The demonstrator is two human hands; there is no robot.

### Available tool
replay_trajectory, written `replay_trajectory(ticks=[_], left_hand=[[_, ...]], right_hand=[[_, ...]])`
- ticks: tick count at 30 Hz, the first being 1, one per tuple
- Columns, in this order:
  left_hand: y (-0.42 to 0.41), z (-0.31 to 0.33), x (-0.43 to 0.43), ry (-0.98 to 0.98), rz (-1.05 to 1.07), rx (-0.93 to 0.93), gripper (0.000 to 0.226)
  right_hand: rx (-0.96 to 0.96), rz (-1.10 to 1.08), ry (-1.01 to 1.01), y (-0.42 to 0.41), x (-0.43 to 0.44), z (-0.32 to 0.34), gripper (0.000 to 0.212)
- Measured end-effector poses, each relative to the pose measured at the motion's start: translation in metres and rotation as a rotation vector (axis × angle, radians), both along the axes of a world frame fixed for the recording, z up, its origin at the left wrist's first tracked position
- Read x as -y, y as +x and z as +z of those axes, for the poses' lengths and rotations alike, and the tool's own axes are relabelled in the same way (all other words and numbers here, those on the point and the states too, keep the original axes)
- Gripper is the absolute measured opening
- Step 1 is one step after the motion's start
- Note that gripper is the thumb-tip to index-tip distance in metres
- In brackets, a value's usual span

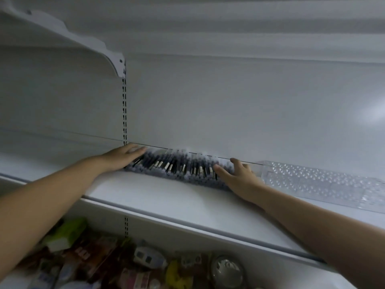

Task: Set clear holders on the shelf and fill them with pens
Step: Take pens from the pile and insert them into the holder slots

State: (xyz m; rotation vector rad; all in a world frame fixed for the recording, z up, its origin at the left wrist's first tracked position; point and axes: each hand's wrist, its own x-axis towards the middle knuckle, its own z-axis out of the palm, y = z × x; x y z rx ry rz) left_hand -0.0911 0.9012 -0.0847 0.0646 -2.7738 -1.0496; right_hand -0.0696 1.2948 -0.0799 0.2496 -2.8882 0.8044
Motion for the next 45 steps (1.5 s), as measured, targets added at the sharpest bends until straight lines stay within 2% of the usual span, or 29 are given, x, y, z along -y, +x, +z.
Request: replay_trajectory(ticks=[5,11,15,16,19,21,25,31,33,36,40,45], left_hand=[[-0.005,0.003,-0.009,-0.066,-0.059,0.079,0.137],[-0.009,-0.001,-0.025,-0.092,-0.113,0.036,0.142],[-0.012,-0.002,-0.029,-0.06,-0.123,0.007,0.131],[-0.012,-0.001,-0.037,-0.048,-0.135,-0.005,0.124],[-0.013,0.004,-0.068,0.039,-0.156,-0.021,0.081],[-0.015,0.006,-0.079,0.073,-0.141,-0.007,0.078],[-0.012,0.002,-0.081,0.135,-0.085,-0.01,0.107],[-0.006,-0.003,-0.082,0.126,-0.057,-0.116,0.092],[-0.002,-0.003,-0.081,0.152,-0.08,-0.132,0.094],[0.006,-0.001,-0.079,0.139,-0.188,-0.161,0.113],[0.009,0.0,-0.076,0.022,-0.315,-0.197,0.136],[0.0,-0.002,-0.075,-0.033,-0.262,-0.194,0.134]], right_hand=[[0.008,0.051,0.039,-0.002,0.013,0.001,0.095],[-0.002,0.061,0.062,-0.009,0.037,0.002,0.082],[-0.011,0.082,0.052,-0.012,0.052,0.001,0.078],[-0.012,0.087,0.044,-0.013,0.057,0.001,0.077],[-0.013,0.078,0.024,-0.016,0.073,0.003,0.076],[-0.008,0.07,-0.011,-0.017,0.085,0.004,0.074],[-0.009,0.081,-0.083,-0.016,0.097,0.005,0.07],[-0.018,0.064,-0.1,-0.014,0.094,0.0,0.08],[-0.02,0.076,-0.119,-0.012,0.093,-0.001,0.084],[-0.052,0.174,-0.13,-0.007,0.089,-0.001,0.093],[-0.122,0.275,-0.017,-0.006,0.087,-0.003,0.107],[-0.185,0.233,0.083,-0.015,0.089,-0.004,0.094]])
